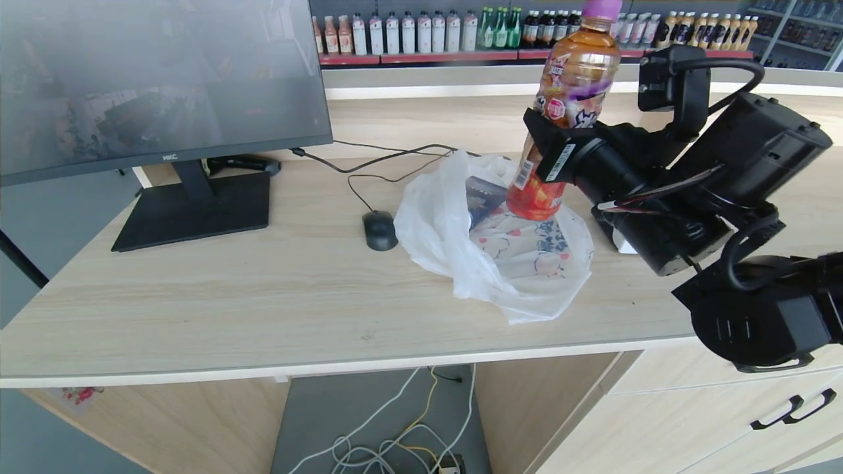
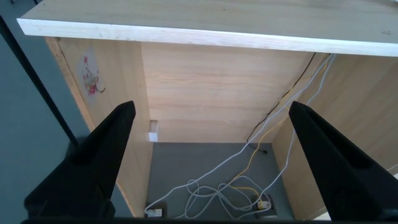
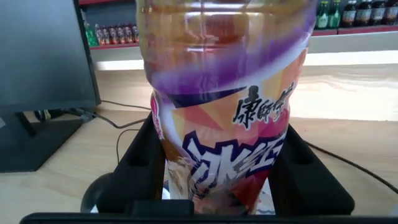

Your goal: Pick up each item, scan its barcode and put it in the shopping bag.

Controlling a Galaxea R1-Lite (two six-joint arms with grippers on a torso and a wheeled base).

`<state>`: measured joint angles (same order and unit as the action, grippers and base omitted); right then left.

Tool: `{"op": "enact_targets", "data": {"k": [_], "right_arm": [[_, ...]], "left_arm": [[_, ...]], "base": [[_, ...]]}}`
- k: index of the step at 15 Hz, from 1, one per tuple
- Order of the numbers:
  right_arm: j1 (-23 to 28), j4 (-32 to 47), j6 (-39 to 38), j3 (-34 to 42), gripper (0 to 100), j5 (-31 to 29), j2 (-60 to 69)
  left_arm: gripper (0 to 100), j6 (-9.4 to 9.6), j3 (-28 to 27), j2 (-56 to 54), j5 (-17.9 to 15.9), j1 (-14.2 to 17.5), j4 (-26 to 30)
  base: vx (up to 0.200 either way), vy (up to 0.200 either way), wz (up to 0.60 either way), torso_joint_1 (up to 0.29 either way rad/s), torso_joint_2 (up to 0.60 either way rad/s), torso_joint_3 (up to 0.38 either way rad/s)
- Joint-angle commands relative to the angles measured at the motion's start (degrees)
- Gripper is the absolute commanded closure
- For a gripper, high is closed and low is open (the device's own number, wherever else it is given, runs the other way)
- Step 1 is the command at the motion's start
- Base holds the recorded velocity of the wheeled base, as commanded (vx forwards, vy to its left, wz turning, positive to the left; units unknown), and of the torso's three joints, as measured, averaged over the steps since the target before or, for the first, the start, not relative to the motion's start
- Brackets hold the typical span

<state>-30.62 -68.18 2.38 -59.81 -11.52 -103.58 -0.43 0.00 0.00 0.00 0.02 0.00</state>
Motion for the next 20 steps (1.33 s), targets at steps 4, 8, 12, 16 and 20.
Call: {"op": "enact_targets", "data": {"k": [4, 8, 12, 16, 20], "right_arm": [[0.12, -0.28, -1.94, -0.05, 100, -0.08, -4.35], [0.39, -2.04, -1.76, -0.05, 100, -0.26, -6.02], [2.23, -4.59, 3.60, -0.31, 100, 2.91, -7.95], [3.11, -5.03, 4.13, -1.98, 100, 3.52, -10.50], [4.52, -6.09, 4.30, -3.56, 100, 4.84, -13.66]], "left_arm": [[0, -0.01, 0.00, 0.00, 0.09, 0.06, 0.00], [0, -0.01, 0.00, 0.00, 0.09, 0.06, 0.00], [0, -0.01, 0.00, 0.00, 0.00, -0.02, 0.00], [0, -0.01, 0.00, 0.00, 0.00, 0.06, 0.00], [0, -0.01, 0.00, 0.00, 0.09, -0.02, 0.00]], "base": [[0.000, 0.000, 0.00, 0.000, 0.00, 0.000], [0.000, 0.000, 0.00, 0.000, 0.00, 0.000], [0.000, 0.000, 0.00, 0.000, 0.00, 0.000], [0.000, 0.000, 0.00, 0.000, 0.00, 0.000], [0.000, 0.000, 0.00, 0.000, 0.00, 0.000]]}}
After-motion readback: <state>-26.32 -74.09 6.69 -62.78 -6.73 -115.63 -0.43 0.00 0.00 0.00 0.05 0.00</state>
